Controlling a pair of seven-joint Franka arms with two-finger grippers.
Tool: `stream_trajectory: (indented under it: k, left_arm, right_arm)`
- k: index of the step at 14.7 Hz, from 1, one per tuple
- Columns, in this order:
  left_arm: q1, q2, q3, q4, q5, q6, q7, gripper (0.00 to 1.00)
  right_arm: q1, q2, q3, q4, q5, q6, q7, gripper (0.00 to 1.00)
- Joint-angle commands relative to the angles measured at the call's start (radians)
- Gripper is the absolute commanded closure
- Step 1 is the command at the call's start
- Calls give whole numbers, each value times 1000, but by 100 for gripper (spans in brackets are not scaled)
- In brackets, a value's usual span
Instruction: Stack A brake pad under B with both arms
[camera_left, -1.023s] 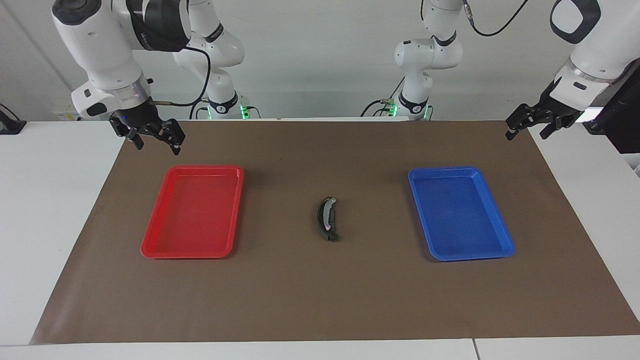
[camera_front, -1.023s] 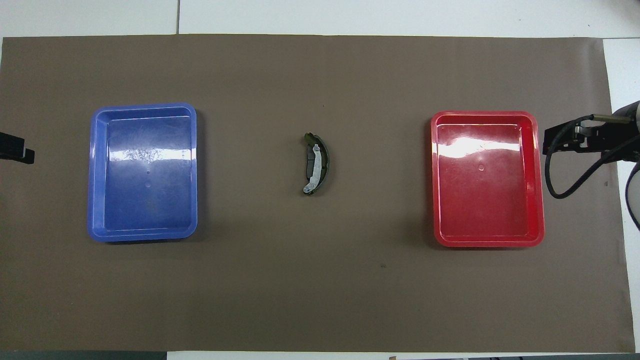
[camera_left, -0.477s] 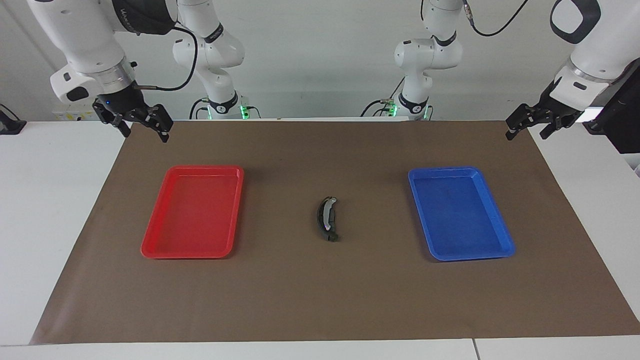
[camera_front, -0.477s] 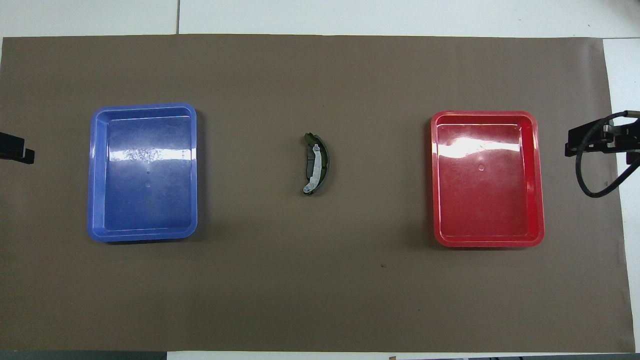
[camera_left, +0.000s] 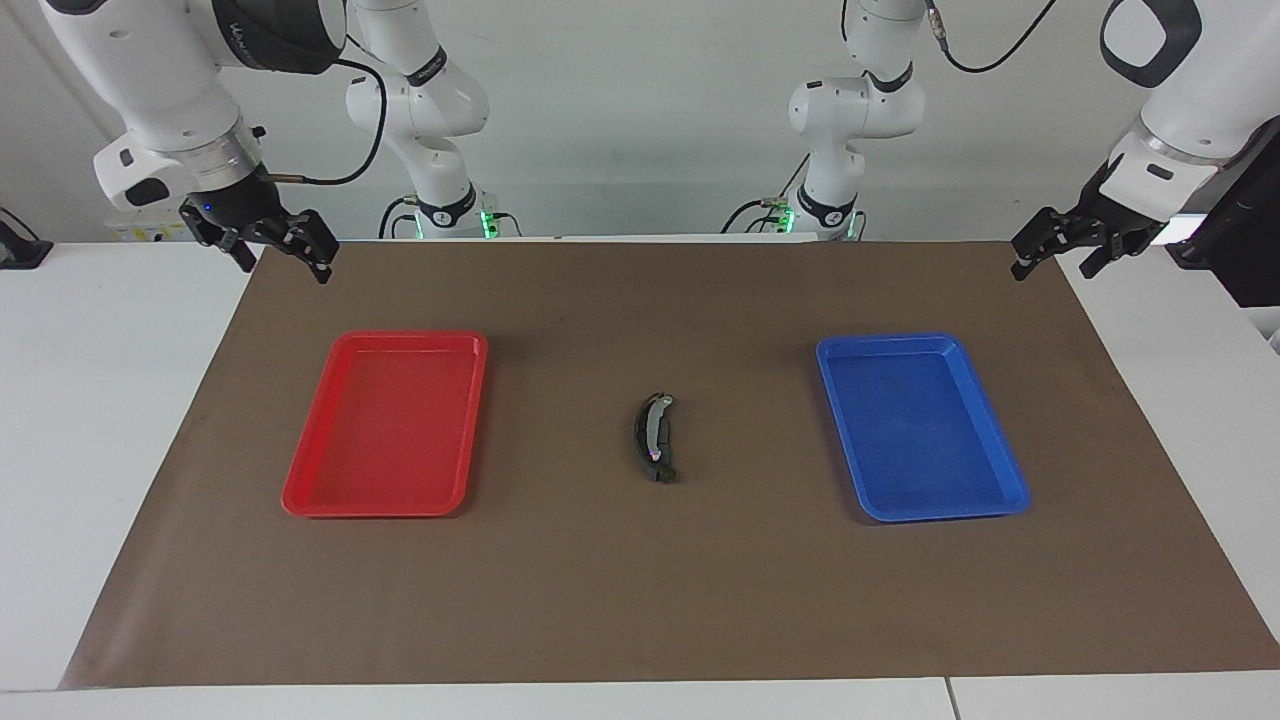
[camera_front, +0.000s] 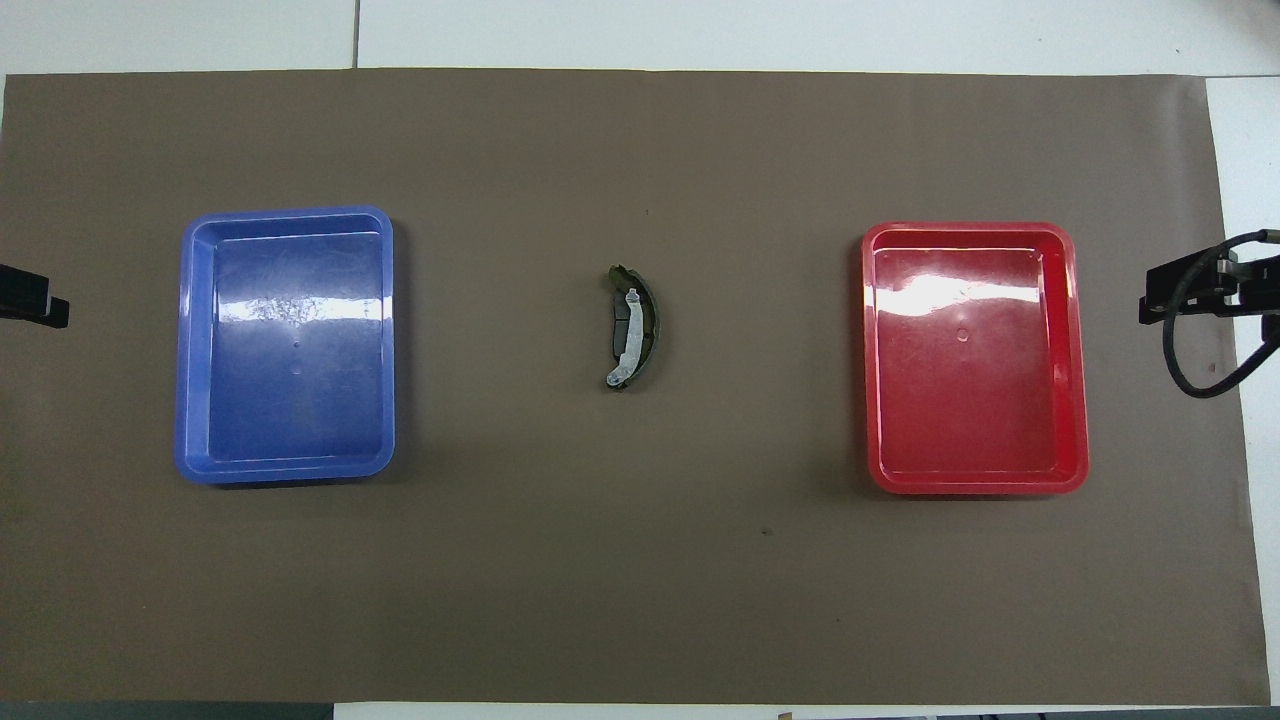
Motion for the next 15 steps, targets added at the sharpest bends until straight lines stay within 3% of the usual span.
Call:
stream_trajectory:
  k: [1,15]
  left_arm:
    - [1,-30,2,-32,-7,-1,7,1]
    - [2,-30,2,-32,-7,-1,7,1]
  right_arm:
    - [-11,-11,17,6,3,-8,-27,0]
    - [-1,-2,36,28,3,-27,-98,0]
